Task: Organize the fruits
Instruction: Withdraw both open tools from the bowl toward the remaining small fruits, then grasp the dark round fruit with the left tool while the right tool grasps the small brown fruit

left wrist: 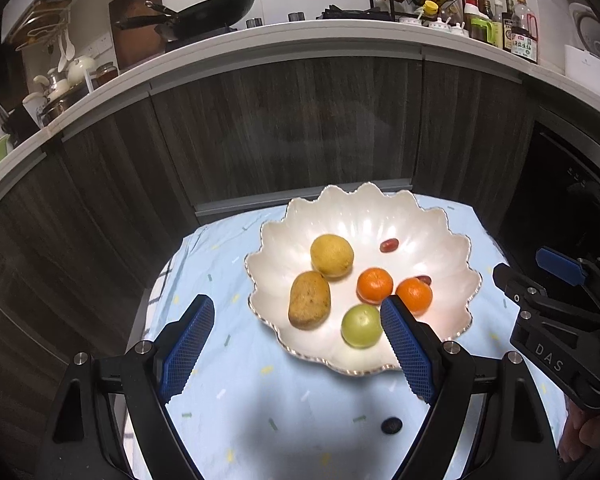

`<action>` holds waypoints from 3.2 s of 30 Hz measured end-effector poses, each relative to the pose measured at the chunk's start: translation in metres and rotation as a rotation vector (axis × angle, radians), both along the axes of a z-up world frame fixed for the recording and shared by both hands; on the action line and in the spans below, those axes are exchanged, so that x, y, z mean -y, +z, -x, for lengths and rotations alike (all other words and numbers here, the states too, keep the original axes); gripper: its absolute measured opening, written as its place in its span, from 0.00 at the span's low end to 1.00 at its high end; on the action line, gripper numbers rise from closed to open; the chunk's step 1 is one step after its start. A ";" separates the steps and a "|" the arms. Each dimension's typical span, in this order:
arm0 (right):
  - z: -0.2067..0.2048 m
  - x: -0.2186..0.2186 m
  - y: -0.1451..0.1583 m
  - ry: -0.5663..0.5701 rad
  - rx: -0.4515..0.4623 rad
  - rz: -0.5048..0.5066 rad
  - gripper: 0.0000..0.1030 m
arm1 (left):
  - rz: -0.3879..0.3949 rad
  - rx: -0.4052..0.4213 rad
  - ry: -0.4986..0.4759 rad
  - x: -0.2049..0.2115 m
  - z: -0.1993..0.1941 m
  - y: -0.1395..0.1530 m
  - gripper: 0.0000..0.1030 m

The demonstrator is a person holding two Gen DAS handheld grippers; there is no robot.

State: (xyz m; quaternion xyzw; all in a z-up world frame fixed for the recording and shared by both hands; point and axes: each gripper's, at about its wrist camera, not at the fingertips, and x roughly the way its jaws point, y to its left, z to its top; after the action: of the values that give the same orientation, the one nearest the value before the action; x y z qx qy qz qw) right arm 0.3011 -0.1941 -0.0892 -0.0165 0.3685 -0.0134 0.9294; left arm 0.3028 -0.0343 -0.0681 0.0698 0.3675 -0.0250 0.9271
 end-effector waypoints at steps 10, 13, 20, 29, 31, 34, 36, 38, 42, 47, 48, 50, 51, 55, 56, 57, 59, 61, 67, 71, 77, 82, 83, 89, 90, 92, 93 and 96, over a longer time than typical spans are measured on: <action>0.019 0.007 -0.009 0.067 -0.014 -0.005 0.55 | 0.000 -0.016 0.014 0.009 0.032 -0.009 0.83; 0.024 0.008 -0.015 0.093 -0.023 -0.014 0.55 | -0.001 -0.024 0.013 0.012 0.040 -0.014 0.83; 0.034 0.008 -0.028 0.158 -0.036 -0.026 0.55 | -0.004 -0.049 0.010 0.018 0.052 -0.028 0.82; 0.039 -0.001 -0.045 0.265 -0.052 0.026 0.55 | -0.014 -0.099 -0.012 0.023 0.061 -0.052 0.82; 0.040 -0.002 -0.050 0.280 -0.056 0.042 0.55 | -0.021 -0.111 -0.017 0.024 0.062 -0.058 0.82; 0.041 -0.002 -0.057 0.303 -0.068 0.049 0.55 | -0.027 -0.125 -0.026 0.026 0.063 -0.065 0.82; 0.040 -0.002 -0.062 0.316 -0.076 0.049 0.55 | -0.031 -0.133 -0.036 0.027 0.065 -0.070 0.82; 0.040 -0.002 -0.066 0.332 -0.083 0.050 0.55 | -0.026 -0.142 -0.044 0.028 0.066 -0.075 0.81; 0.040 -0.004 -0.073 0.366 -0.089 0.050 0.55 | -0.019 -0.151 -0.061 0.030 0.068 -0.084 0.81; 0.040 -0.007 -0.081 0.417 -0.100 0.051 0.55 | 0.000 -0.154 -0.081 0.033 0.070 -0.095 0.81; 0.040 -0.007 -0.083 0.427 -0.103 0.050 0.55 | 0.005 -0.154 -0.085 0.034 0.071 -0.096 0.81; 0.039 -0.008 -0.087 0.444 -0.108 0.049 0.55 | 0.006 -0.155 -0.093 0.036 0.071 -0.101 0.81; 0.038 -0.008 -0.088 0.455 -0.111 0.047 0.55 | 0.008 -0.158 -0.096 0.037 0.071 -0.104 0.80; 0.035 -0.010 -0.094 0.490 -0.112 0.059 0.54 | 0.009 -0.170 -0.099 0.039 0.070 -0.112 0.78; 0.035 -0.011 -0.096 0.498 -0.113 0.059 0.54 | 0.010 -0.175 -0.102 0.039 0.069 -0.115 0.78; 0.034 -0.011 -0.097 0.507 -0.111 0.061 0.54 | 0.012 -0.178 -0.106 0.039 0.069 -0.117 0.77; 0.033 -0.013 -0.100 0.532 -0.107 0.067 0.54 | 0.016 -0.179 -0.116 0.040 0.068 -0.121 0.75; 0.031 -0.015 -0.102 0.558 -0.108 0.072 0.54 | 0.010 -0.181 -0.128 0.042 0.068 -0.125 0.72; 0.031 -0.023 -0.112 0.612 -0.113 0.093 0.54 | -0.004 -0.191 -0.152 0.044 0.066 -0.136 0.65; 0.028 -0.023 -0.115 0.624 -0.115 0.089 0.52 | -0.002 -0.203 -0.164 0.044 0.062 -0.142 0.57; 0.026 -0.025 -0.118 0.651 -0.119 0.067 0.45 | -0.017 -0.186 -0.186 0.048 0.059 -0.147 0.47; 0.025 -0.026 -0.122 0.666 -0.129 0.061 0.41 | -0.011 -0.196 -0.196 0.048 0.056 -0.152 0.41; 0.024 -0.027 -0.123 0.667 -0.132 0.054 0.40 | -0.009 -0.193 -0.197 0.048 0.056 -0.153 0.41; 0.019 -0.027 -0.126 0.680 -0.149 0.022 0.34 | -0.003 -0.184 -0.217 0.051 0.054 -0.153 0.34; 0.018 -0.027 -0.127 0.681 -0.152 0.017 0.32 | -0.004 -0.179 -0.222 0.052 0.054 -0.153 0.33; 0.019 -0.027 -0.127 0.685 -0.158 0.007 0.31 | -0.004 -0.174 -0.233 0.053 0.054 -0.154 0.30; 0.018 -0.027 -0.128 0.684 -0.161 0.002 0.30 | -0.003 -0.172 -0.237 0.054 0.054 -0.154 0.29; 0.017 -0.028 -0.131 0.686 -0.171 0.010 0.27 | 0.016 -0.174 -0.247 0.053 0.053 -0.154 0.25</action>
State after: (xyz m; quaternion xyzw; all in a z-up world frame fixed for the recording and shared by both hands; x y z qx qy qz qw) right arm 0.2839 -0.1660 -0.2197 -0.1448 0.4178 0.2993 0.8455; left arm 0.2499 -0.0876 -0.2217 0.1048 0.4349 -0.1475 0.8821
